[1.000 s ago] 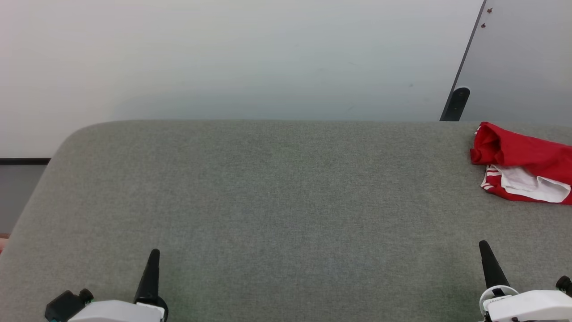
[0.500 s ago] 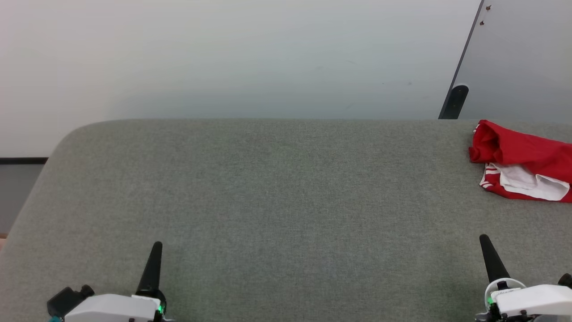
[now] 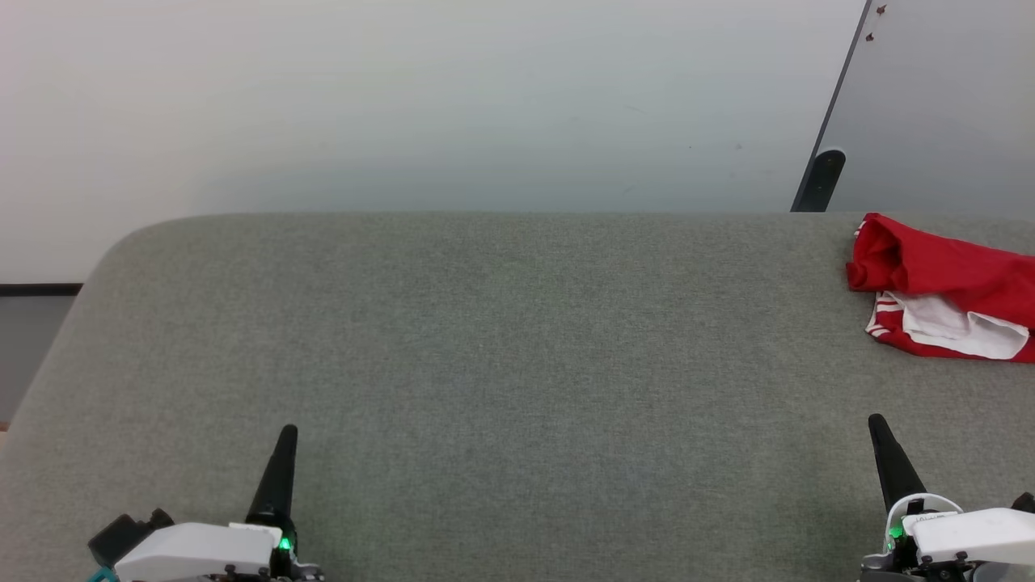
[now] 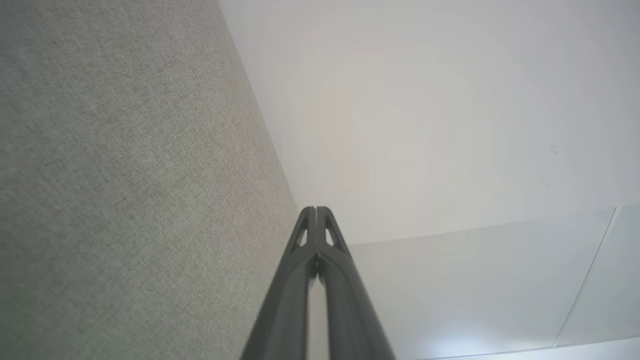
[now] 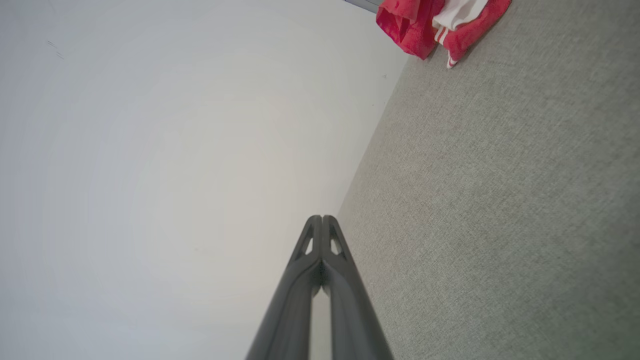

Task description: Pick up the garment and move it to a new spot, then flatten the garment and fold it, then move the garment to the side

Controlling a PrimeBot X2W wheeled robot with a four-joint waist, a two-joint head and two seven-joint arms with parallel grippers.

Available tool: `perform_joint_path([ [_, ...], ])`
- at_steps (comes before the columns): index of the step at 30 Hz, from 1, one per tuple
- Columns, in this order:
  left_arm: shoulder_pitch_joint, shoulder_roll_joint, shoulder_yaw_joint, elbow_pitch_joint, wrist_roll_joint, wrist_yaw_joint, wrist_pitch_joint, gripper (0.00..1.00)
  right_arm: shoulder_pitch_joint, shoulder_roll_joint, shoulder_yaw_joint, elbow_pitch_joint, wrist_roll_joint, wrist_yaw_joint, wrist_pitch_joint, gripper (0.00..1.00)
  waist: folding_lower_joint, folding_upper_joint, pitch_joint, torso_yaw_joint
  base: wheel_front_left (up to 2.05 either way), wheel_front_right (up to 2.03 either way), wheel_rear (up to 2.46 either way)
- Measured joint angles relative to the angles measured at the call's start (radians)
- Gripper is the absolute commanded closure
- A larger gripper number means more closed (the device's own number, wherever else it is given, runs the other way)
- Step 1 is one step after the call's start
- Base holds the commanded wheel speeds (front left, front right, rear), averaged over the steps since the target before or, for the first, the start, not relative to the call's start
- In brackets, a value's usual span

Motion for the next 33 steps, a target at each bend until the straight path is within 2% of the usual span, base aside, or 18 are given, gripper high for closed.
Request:
perform_joint_path([
  [33, -0.037, -0.023, 0.018, -0.004, -0.210, 0.000, 0.063, 1.00, -0.027, 0.007, -0.021, -0.003, 0.251, 0.000, 0.061, 1.00, 0.0000, 0.0000, 0.013, -0.011, 0.00, 0.00, 0.00],
])
